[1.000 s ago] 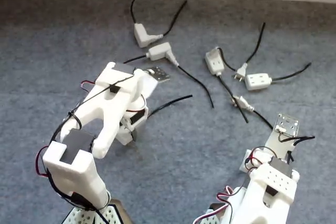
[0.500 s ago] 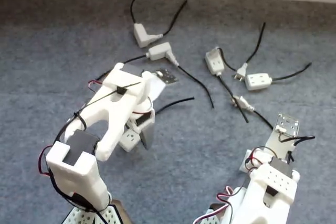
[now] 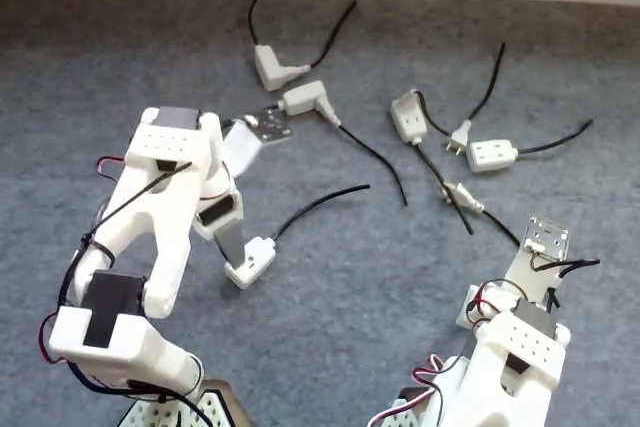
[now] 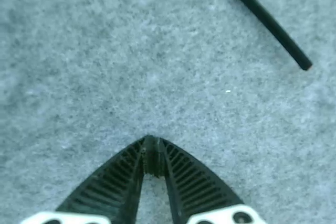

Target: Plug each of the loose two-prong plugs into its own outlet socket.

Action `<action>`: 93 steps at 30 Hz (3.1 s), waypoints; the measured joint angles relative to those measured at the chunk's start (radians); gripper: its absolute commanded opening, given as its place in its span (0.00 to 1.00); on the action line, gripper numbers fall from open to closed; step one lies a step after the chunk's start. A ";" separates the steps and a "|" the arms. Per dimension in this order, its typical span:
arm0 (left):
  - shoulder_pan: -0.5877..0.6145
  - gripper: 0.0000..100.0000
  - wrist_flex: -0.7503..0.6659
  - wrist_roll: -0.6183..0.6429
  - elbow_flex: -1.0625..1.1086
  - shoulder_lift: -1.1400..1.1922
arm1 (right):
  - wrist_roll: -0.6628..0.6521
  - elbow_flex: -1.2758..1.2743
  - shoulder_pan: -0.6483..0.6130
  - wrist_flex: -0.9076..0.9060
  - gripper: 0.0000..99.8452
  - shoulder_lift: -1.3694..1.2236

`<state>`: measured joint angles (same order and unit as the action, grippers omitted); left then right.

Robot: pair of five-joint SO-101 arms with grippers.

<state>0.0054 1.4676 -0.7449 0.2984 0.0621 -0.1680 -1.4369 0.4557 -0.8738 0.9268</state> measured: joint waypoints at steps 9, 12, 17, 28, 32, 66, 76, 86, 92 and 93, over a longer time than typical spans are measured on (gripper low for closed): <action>-0.081 0.31 -0.089 0.035 0.029 0.107 | 0.000 0.000 0.000 0.000 0.01 0.000; -0.140 0.31 -0.130 0.071 0.038 0.114 | 0.000 0.000 0.000 0.000 0.01 0.000; -0.192 0.31 -0.173 0.080 0.055 0.117 | 0.000 0.000 0.000 0.000 0.01 0.000; -0.285 0.31 -0.123 0.198 0.084 0.117 | 0.000 0.000 0.000 0.000 0.01 0.000; -0.341 0.31 -0.017 0.264 -0.009 0.117 | 0.000 0.000 0.000 0.000 0.01 0.000; -0.078 0.31 0.064 0.163 -0.021 0.117 | 0.000 0.000 0.000 0.000 0.01 0.000; 0.015 0.31 -0.213 0.157 0.077 0.112 | 0.000 0.000 0.000 0.000 0.01 0.000; 0.092 0.31 -0.316 0.049 0.083 0.109 | 0.000 0.000 0.000 0.000 0.01 0.000; 0.244 0.31 -0.407 -0.081 0.081 0.101 | 0.000 0.000 0.000 0.000 0.01 0.000; 0.267 0.31 -0.420 -0.100 0.081 0.101 | 0.000 0.000 0.000 0.000 0.01 0.000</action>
<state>0.2723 1.0472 -0.8447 0.3798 0.1634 -0.1680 -1.4369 0.4557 -0.8738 0.9268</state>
